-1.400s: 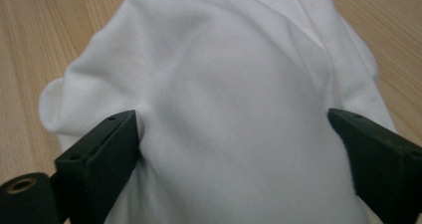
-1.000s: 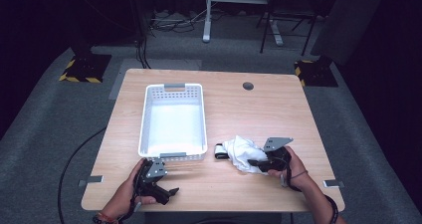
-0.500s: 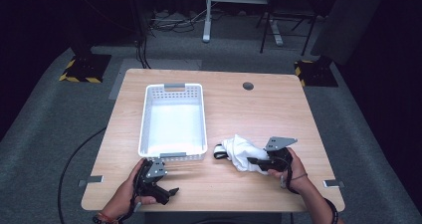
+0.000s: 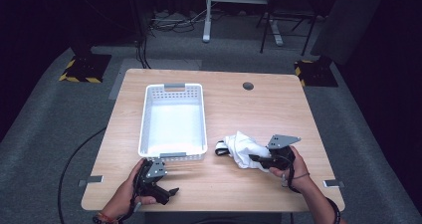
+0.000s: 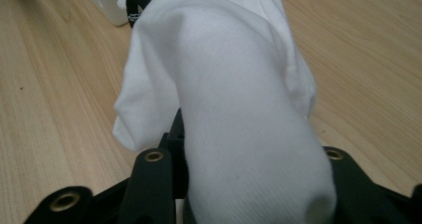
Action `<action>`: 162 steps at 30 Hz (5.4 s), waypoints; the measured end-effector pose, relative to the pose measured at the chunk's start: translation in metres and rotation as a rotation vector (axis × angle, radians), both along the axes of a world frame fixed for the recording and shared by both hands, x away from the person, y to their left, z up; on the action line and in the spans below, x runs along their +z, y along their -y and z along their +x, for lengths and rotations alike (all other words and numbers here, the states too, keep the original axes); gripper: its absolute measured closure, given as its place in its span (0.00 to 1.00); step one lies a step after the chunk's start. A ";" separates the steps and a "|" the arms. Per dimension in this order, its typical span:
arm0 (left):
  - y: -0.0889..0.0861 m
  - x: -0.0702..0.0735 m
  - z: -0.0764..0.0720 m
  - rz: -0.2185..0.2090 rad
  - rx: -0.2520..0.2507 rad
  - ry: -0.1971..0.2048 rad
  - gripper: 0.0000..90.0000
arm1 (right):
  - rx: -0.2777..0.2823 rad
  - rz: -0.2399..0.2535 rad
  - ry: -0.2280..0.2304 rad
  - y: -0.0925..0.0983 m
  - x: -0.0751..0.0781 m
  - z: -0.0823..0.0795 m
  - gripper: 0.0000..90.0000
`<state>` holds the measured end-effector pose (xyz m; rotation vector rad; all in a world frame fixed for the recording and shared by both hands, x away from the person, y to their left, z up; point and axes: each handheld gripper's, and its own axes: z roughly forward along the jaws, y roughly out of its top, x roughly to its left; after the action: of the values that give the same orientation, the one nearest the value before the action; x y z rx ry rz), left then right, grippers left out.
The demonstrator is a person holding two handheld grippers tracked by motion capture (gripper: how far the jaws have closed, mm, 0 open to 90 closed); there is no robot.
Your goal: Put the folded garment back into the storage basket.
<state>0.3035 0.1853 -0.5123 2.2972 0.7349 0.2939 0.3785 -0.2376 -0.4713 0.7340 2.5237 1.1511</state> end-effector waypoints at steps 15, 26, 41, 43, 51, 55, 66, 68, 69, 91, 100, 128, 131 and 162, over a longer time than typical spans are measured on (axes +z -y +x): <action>0.000 0.000 0.000 0.000 0.000 0.000 0.01 | -0.011 0.012 0.044 -0.003 0.024 0.002 0.68; 0.000 0.000 0.000 0.000 0.000 -0.001 0.01 | -0.012 0.014 0.077 -0.010 0.044 0.007 0.68; 0.000 0.000 0.000 0.000 0.000 0.000 0.01 | 0.000 0.013 0.106 -0.028 0.063 0.011 0.68; 0.000 0.000 0.000 0.000 0.000 0.000 0.01 | 0.008 0.014 0.110 -0.031 0.066 0.011 0.68; 0.000 0.000 0.000 0.000 0.000 0.000 0.01 | 0.025 0.014 0.124 -0.047 0.076 0.016 0.68; 0.000 0.000 0.000 0.000 0.001 -0.001 0.01 | 0.036 0.008 0.131 -0.059 0.079 0.019 0.68; 0.000 0.000 0.000 0.002 0.001 0.000 0.01 | 0.085 0.014 0.139 -0.089 0.085 0.022 0.68; 0.000 0.000 0.000 0.002 0.001 0.000 0.01 | 0.094 0.011 0.135 -0.095 0.085 0.023 0.68; 0.000 0.000 0.000 0.002 0.001 0.000 0.01 | 0.098 0.009 0.134 -0.099 0.085 0.024 0.68; 0.000 0.000 -0.001 0.001 0.001 -0.001 0.01 | 0.135 -0.002 0.105 -0.160 0.085 0.042 0.68; 0.000 0.000 -0.001 0.001 0.001 -0.001 0.01 | 0.132 0.008 0.091 -0.174 0.084 0.047 0.68; 0.000 0.000 -0.001 0.001 0.003 0.000 0.01 | 0.126 0.004 0.045 -0.219 0.060 0.057 0.68; 0.000 0.000 -0.001 -0.001 0.005 -0.001 0.01 | 0.120 -0.017 0.044 -0.222 0.057 0.058 0.67; -0.001 0.000 -0.002 -0.002 0.002 0.000 0.01 | 0.109 -0.130 -0.005 -0.237 0.023 0.071 0.38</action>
<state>0.3018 0.1863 -0.5125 2.2949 0.7377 0.2947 0.4493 -0.0004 -0.4483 0.5740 2.6416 1.0066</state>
